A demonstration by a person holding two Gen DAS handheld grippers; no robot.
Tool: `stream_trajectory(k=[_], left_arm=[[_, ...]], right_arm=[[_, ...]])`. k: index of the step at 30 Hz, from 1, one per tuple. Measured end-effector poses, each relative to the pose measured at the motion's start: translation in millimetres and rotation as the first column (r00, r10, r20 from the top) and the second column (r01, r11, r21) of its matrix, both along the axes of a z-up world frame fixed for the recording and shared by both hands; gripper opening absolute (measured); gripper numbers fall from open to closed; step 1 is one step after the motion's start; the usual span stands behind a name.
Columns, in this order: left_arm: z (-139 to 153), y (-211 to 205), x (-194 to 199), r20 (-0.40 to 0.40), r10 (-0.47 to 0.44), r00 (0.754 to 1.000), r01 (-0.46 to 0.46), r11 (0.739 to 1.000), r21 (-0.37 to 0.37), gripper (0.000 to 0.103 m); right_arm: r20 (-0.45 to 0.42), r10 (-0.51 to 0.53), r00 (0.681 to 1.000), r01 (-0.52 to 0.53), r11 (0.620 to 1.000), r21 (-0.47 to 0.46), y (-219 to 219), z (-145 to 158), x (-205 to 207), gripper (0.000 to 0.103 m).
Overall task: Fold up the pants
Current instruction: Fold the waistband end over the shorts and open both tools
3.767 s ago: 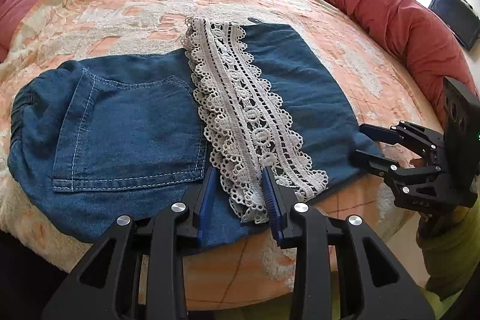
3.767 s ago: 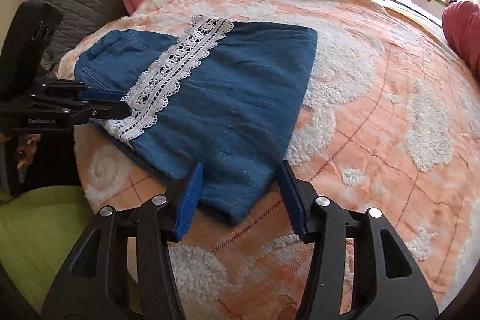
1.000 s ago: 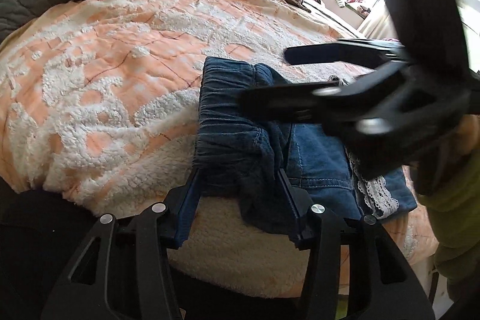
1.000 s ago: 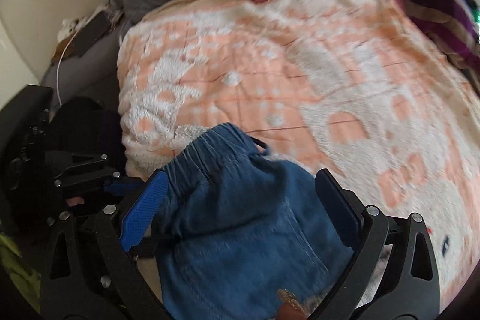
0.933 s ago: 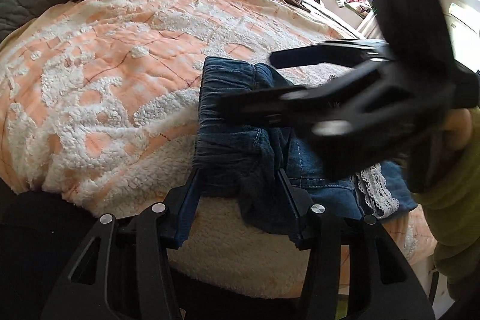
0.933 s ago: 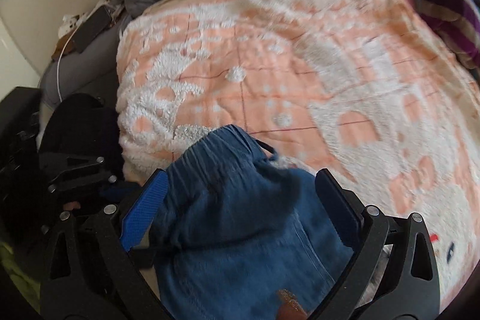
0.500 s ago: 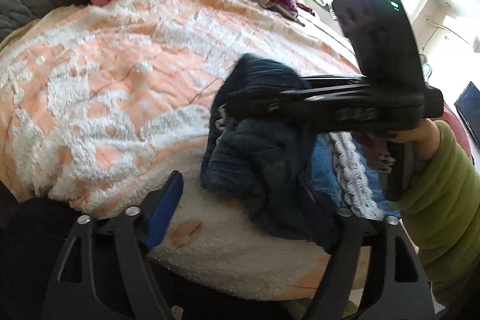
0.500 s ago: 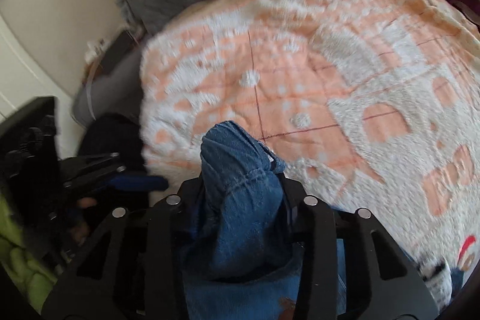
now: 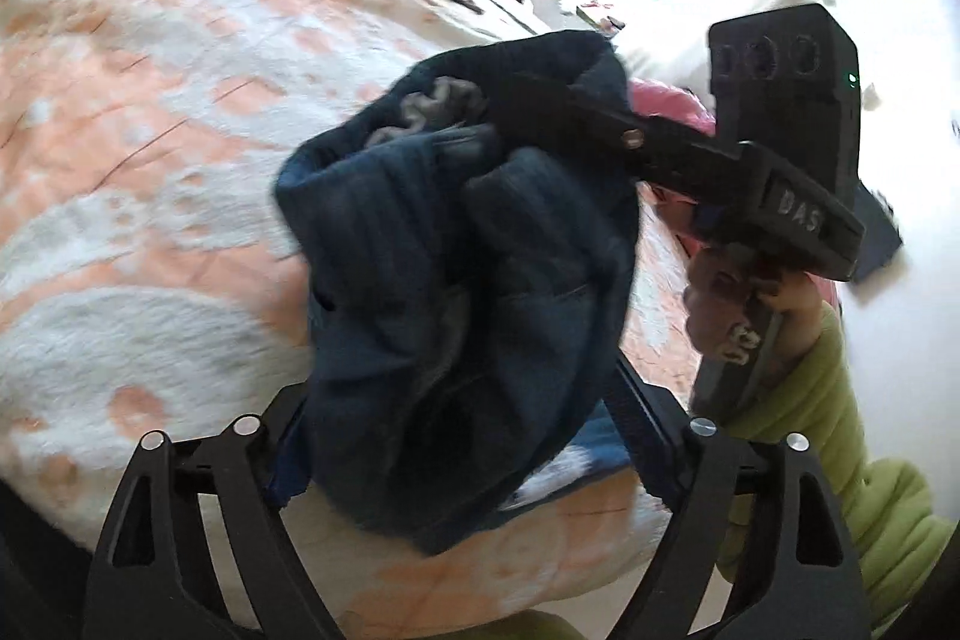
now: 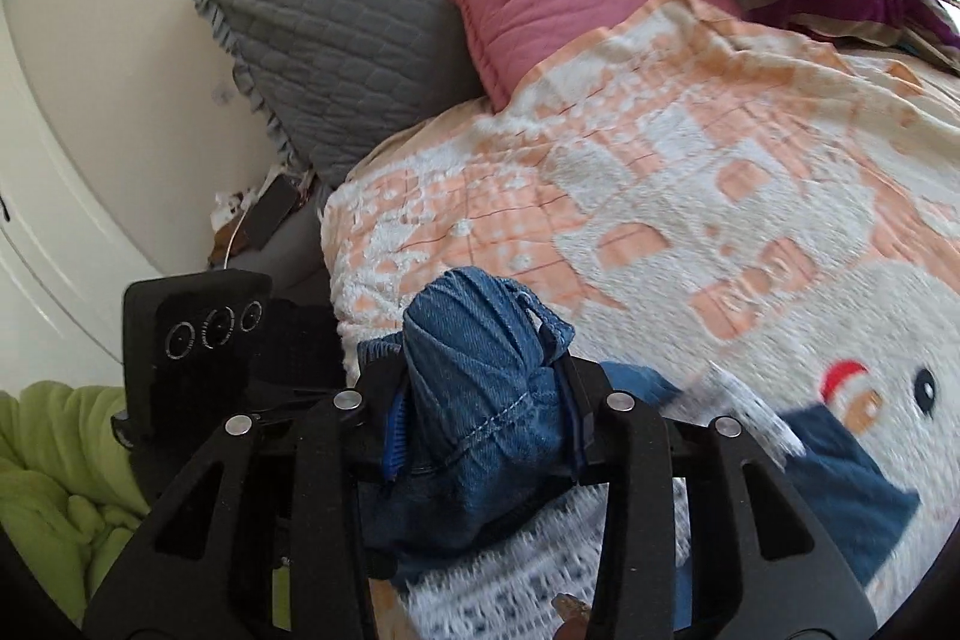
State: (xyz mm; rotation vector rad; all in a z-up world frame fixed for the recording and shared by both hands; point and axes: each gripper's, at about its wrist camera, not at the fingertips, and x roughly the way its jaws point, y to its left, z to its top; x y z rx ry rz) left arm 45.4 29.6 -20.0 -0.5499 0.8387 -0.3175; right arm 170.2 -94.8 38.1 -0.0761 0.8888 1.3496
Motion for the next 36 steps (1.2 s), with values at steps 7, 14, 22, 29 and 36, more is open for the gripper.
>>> stream_trajectory(k=[7,14,22,29,36], left_arm=[[12,-51,17,0.032,-0.126,0.991,0.123,0.990,0.075,0.081],[-10,-90,14,-0.025,-0.247,0.969,0.248,0.961,0.125,0.081],[-17,-94,12,-0.033,-0.257,0.966,0.259,0.951,0.170,0.082],[-5,-88,10,-0.009,-0.225,0.974,0.222,0.950,0.218,0.085],[14,-75,5,0.029,-0.159,0.987,0.144,0.945,0.294,0.096]], right_arm=[[0.004,-0.120,0.993,0.119,0.991,0.064,-59,1,6,0.056],[0.034,-0.315,0.949,0.315,0.949,-0.020,-121,-29,1,0.066],[0.122,-0.383,0.916,0.402,0.886,-0.230,-124,-77,-1,0.066],[0.140,-0.411,0.901,0.431,0.885,-0.175,-134,-65,-11,0.071],[0.205,-0.457,0.866,0.478,0.875,-0.071,-156,-32,-36,0.086]])
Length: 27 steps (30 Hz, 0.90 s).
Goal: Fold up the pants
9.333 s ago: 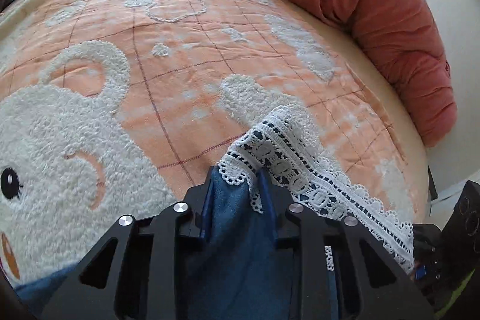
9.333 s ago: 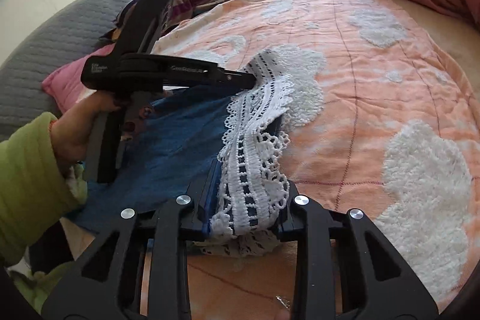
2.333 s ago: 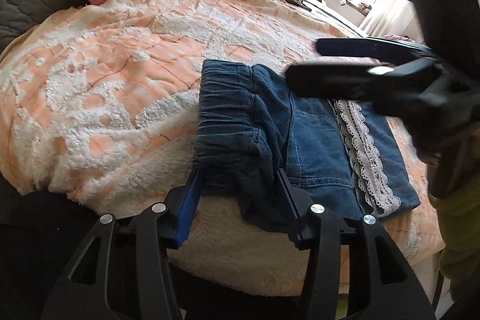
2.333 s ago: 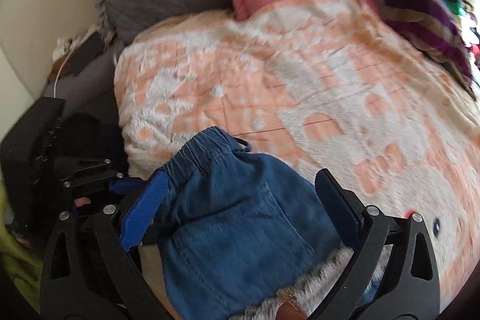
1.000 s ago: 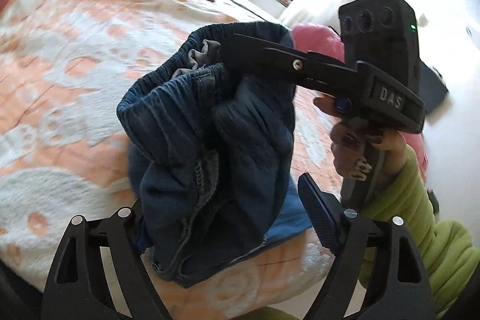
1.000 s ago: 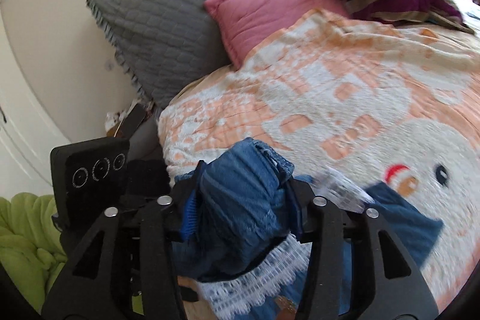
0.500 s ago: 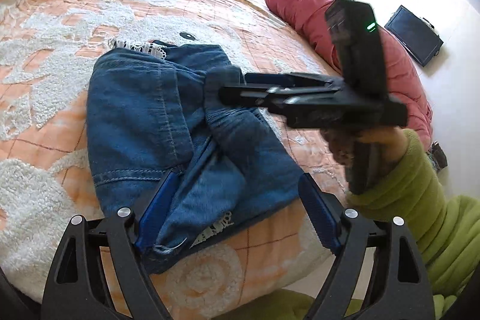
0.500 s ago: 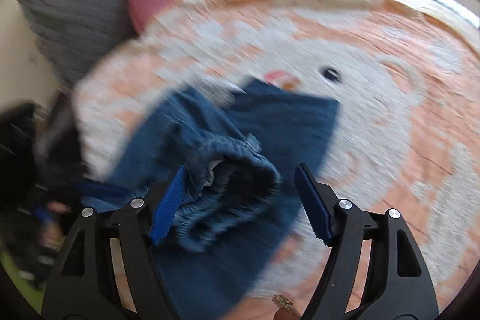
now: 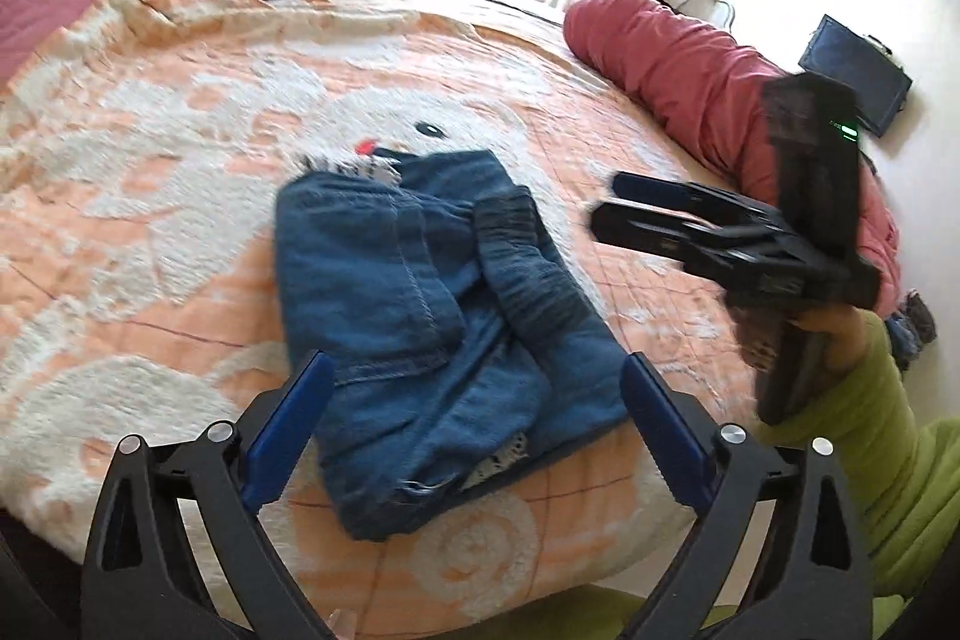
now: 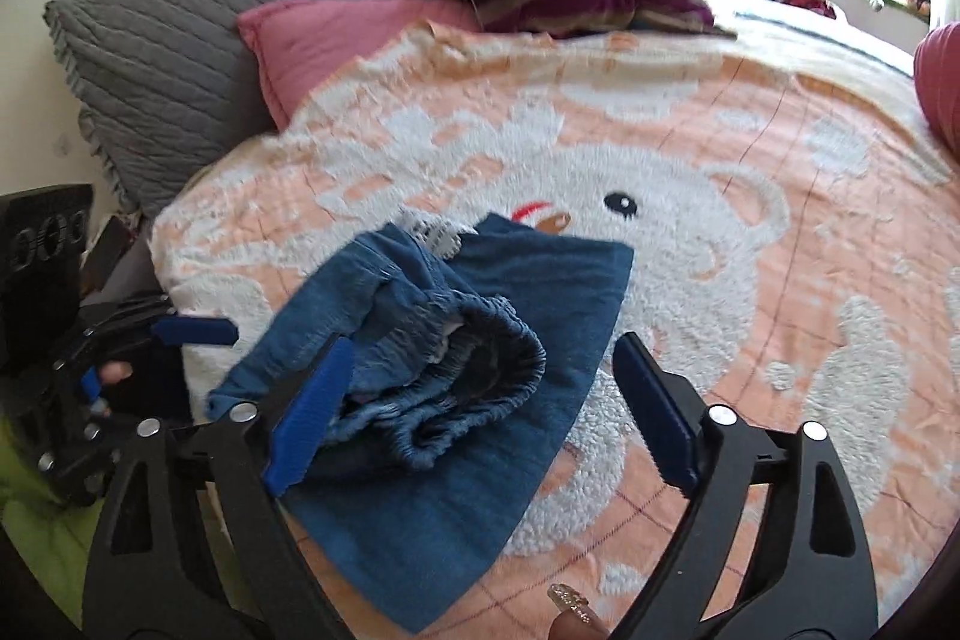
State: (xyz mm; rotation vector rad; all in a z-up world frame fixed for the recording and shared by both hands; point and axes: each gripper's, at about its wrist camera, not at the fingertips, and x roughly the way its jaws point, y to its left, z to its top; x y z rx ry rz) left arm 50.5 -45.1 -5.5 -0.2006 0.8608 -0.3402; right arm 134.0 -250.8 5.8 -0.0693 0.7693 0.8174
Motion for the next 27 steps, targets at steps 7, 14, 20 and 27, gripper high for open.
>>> stream_trajectory(k=[7,14,20,27], left_arm=[[7,6,-4,0.013,0.021,1.000,-0.021,0.999,0.035,0.098],[5,21,7,0.004,0.070,0.998,-0.070,0.996,0.053,0.098],[6,38,35,-0.034,0.112,0.993,-0.110,0.992,0.066,0.089],[-6,32,74,-0.110,0.054,0.992,-0.049,0.997,0.053,0.040]], right_arm=[[0.108,-0.012,0.994,0.010,1.000,0.015,-18,19,-33,0.089],[0.164,0.051,0.985,-0.048,0.999,-0.022,-27,20,-67,0.089],[0.201,0.205,0.958,-0.191,0.978,-0.085,-4,18,-94,0.089],[0.257,0.439,0.861,-0.388,0.893,-0.228,47,9,-118,0.060]])
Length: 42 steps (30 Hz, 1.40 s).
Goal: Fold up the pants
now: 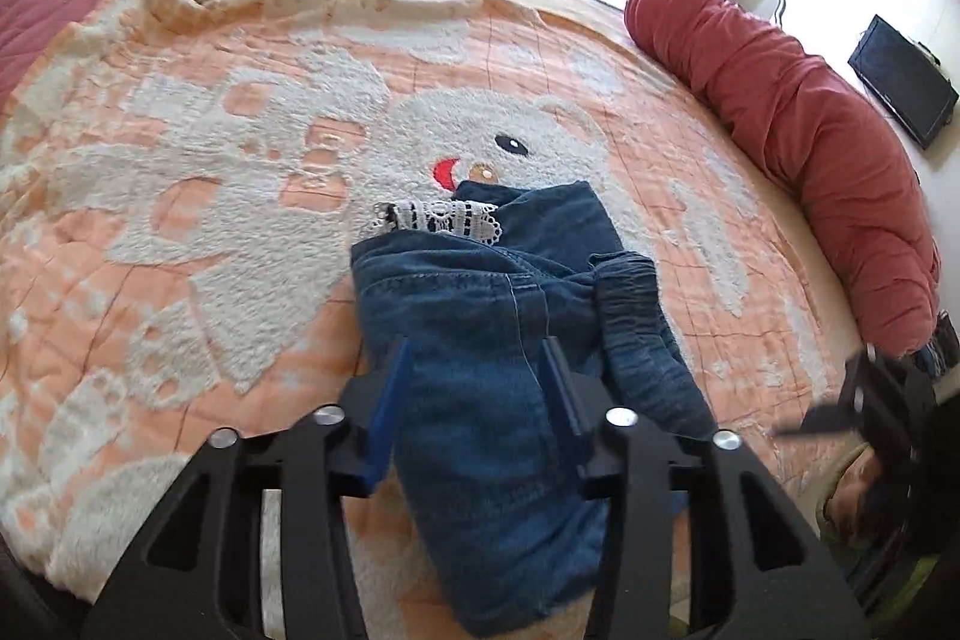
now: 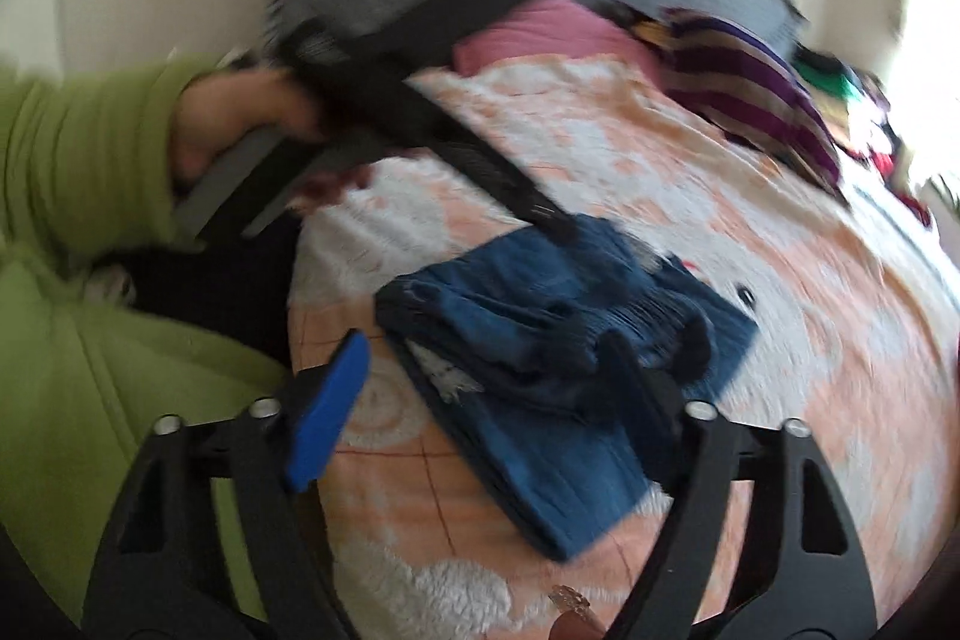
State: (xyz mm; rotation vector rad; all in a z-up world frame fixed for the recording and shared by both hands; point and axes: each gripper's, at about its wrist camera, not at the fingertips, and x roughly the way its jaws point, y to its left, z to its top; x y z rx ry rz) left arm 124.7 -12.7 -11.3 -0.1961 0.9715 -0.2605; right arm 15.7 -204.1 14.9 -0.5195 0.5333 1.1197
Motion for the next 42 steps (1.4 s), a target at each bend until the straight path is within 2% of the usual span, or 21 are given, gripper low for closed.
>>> stream_trajectory(k=[2,6,7,8,9,10,11,14,17,19,20,21,22,26,28,30,31,32,35,38,42], left_arm=[[-8,-1,9,-0.021,-0.001,1.000,0.001,1.000,0.001,0.040],[-20,-1,19,-0.049,0.009,0.999,-0.008,1.000,0.004,0.040],[-24,-1,20,-0.054,0.011,0.999,-0.011,1.000,0.004,0.040],[-26,-1,22,-0.056,0.013,0.998,-0.013,1.000,0.006,0.042],[-28,0,22,-0.059,0.014,0.998,-0.014,1.000,0.007,0.042],[-29,0,22,-0.061,0.014,0.998,-0.014,1.000,0.004,0.042],[-30,1,21,-0.061,0.013,0.998,-0.013,1.000,-0.001,0.042],[-31,1,21,-0.048,0.007,0.999,-0.008,1.000,-0.005,0.042],[-33,2,20,-0.030,0.010,0.999,-0.011,1.000,-0.021,0.042],[-34,2,16,-0.013,0.019,1.000,-0.020,0.999,-0.025,0.043],[-32,3,11,0.000,0.025,1.000,-0.025,0.999,-0.026,0.048],[-30,4,6,0.012,0.023,1.000,-0.023,0.999,-0.026,0.051],[-27,4,2,0.022,0.023,0.999,-0.023,1.000,-0.018,0.051],[-13,2,-19,0.083,0.029,0.996,-0.032,0.999,0.044,0.051],[-9,0,-29,0.101,0.018,0.995,-0.024,0.998,0.053,0.049],[-7,-6,-38,0.107,-0.007,0.994,0.001,0.998,0.059,0.048],[-9,-9,-42,0.098,-0.020,0.995,0.014,0.998,0.065,0.048],[-12,-13,-46,0.078,-0.036,0.996,0.031,0.997,0.066,0.043],[-24,-23,-56,0.033,-0.058,0.998,0.056,0.997,0.052,0.042],[-29,-34,-63,0.038,-0.077,0.996,0.072,0.991,0.117,0.042],[-31,-37,-66,0.040,-0.078,0.996,0.073,0.989,0.127,0.042]], right_arm=[[0.027,0.040,0.999,-0.039,0.998,-0.045,16,-6,-1,0.051],[0.109,0.090,0.990,-0.072,0.985,-0.154,47,-25,2,0.045],[0.117,0.103,0.988,-0.081,0.980,-0.181,54,-31,3,0.030],[0.080,0.115,0.990,-0.097,0.975,-0.201,59,-38,8,0.008],[-0.002,0.122,0.993,-0.119,0.972,-0.204,62,-42,15,0.004],[-0.063,0.125,0.990,-0.135,0.972,-0.195,60,-43,18,0.003],[-0.076,0.136,0.988,-0.148,0.970,-0.194,57,-42,17,0.003],[-0.082,0.166,0.983,-0.179,0.964,-0.196,43,-36,6,0.003],[-0.080,0.138,0.987,-0.154,0.958,-0.241,34,-55,2,0.003],[-0.125,0.108,0.986,-0.132,0.970,-0.202,32,-60,5,0.005],[-0.135,0.100,0.986,-0.125,0.974,-0.190,30,-58,6,0.009],[-0.149,0.098,0.984,-0.123,0.978,-0.169,26,-51,5,0.012],[-0.165,0.108,0.980,-0.129,0.984,-0.125,18,-40,7,0.019],[-0.153,0.112,0.982,-0.114,0.993,-0.004,-7,0,8,0.025],[-0.146,0.057,0.988,-0.046,0.996,0.072,-21,23,24,0.026],[-0.159,-0.026,0.987,0.043,0.993,0.107,-25,38,47,0.026],[-0.155,-0.095,0.983,0.111,0.988,0.104,-24,43,63,0.026],[-0.161,-0.123,0.979,0.139,0.986,0.094,-18,44,77,0.026],[-0.203,-0.173,0.964,0.184,0.982,0.038,7,35,114,0.025],[-0.241,-0.179,0.954,0.173,0.984,-0.049,31,14,140,0.024],[-0.263,-0.152,0.953,0.114,0.981,-0.155,58,-15,157,0.028]])
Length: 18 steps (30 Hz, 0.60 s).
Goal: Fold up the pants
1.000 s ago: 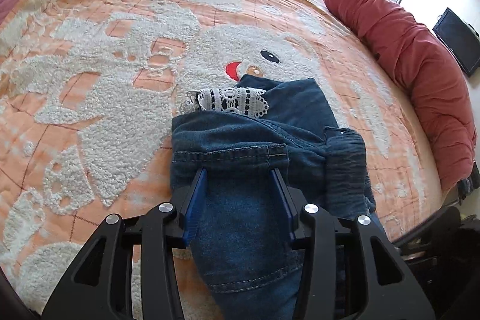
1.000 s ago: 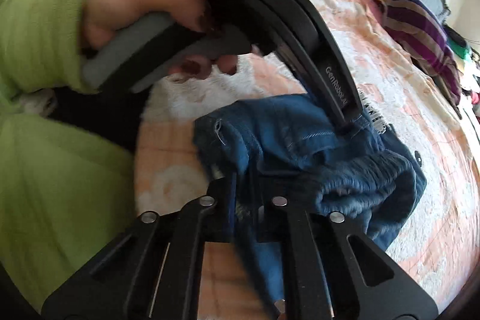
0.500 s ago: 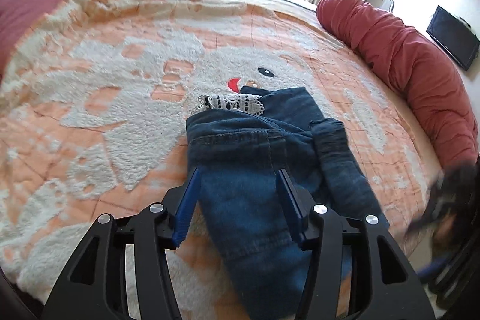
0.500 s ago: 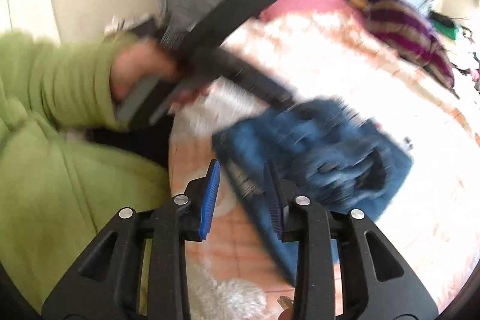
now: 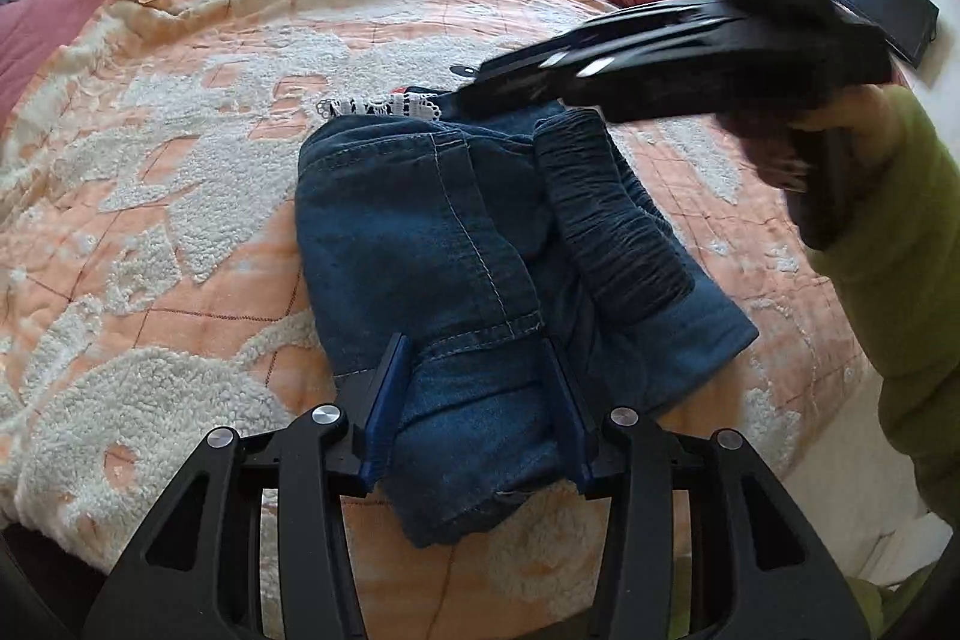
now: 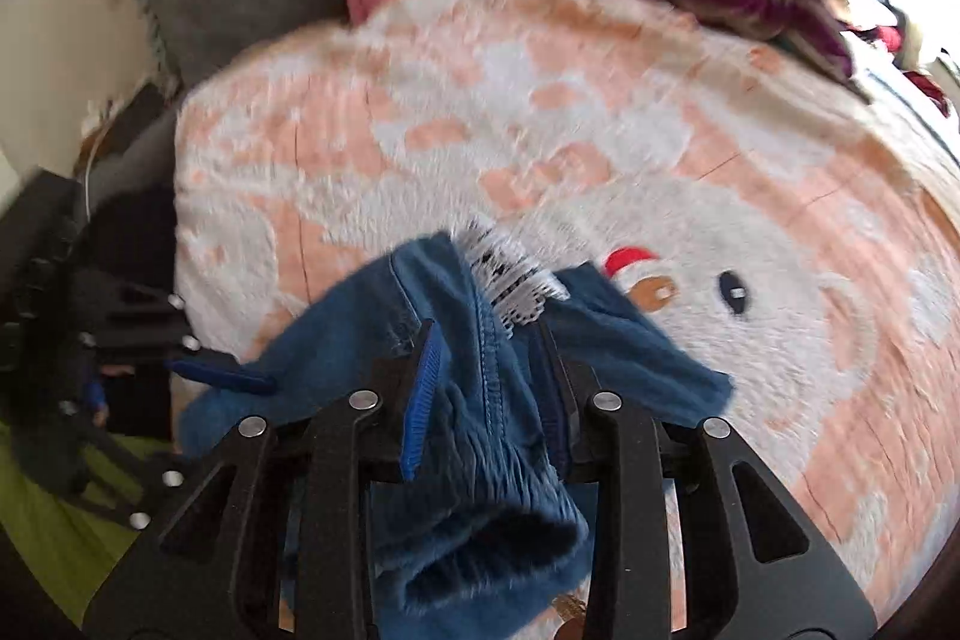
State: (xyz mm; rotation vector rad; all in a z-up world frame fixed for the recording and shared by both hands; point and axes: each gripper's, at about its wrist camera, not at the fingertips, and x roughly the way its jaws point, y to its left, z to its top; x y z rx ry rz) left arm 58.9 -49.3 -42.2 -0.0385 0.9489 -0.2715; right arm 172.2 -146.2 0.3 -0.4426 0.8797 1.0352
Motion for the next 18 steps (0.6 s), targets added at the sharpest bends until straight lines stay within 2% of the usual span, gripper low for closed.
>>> stream_trajectory(k=[1,3,4,5,6,9,10,12,15,18], left_arm=[[-1,0,-1,0.000,0.000,1.000,0.000,1.000,-0.001,0.042],[-1,1,-1,0.000,0.001,1.000,-0.001,1.000,-0.004,0.042],[-1,1,-2,-0.001,0.001,1.000,-0.001,1.000,-0.006,0.042],[-1,1,-1,-0.002,0.001,1.000,-0.001,1.000,-0.009,0.042],[-1,1,-2,-0.003,0.002,1.000,-0.002,1.000,-0.011,0.043],[0,3,-3,-0.002,0.003,1.000,-0.003,1.000,-0.019,0.043],[-1,3,-3,-0.003,0.004,1.000,-0.004,1.000,-0.023,0.044],[0,4,-4,-0.001,0.005,1.000,-0.005,1.000,-0.028,0.044],[0,5,-5,-0.005,0.005,1.000,-0.005,0.999,-0.035,0.044],[0,6,-5,-0.010,0.007,1.000,-0.007,0.999,-0.037,0.045]], right_arm=[[-0.002,0.001,1.000,-0.001,1.000,-0.022,1,-4,2,0.037],[-0.009,0.004,1.000,-0.005,0.996,-0.084,10,-20,4,0.037],[-0.009,0.006,1.000,-0.006,0.995,-0.099,10,-24,4,0.026],[-0.011,0.013,1.000,-0.014,0.993,-0.119,13,-30,1,0.005],[-0.013,0.033,0.999,-0.034,0.992,-0.124,15,-32,-3,0.005],[0.134,0.030,0.990,-0.009,0.987,-0.158,18,-21,-19,0.004],[0.153,0.010,0.988,0.015,0.986,-0.163,17,-20,-17,0.004],[0.132,-0.040,0.990,0.062,0.985,-0.163,14,-26,-5,0.004],[0.114,-0.060,0.992,0.080,0.980,-0.180,17,-46,3,0.004],[0.098,-0.111,0.989,0.125,0.981,-0.149,14,-48,6,0.006]])
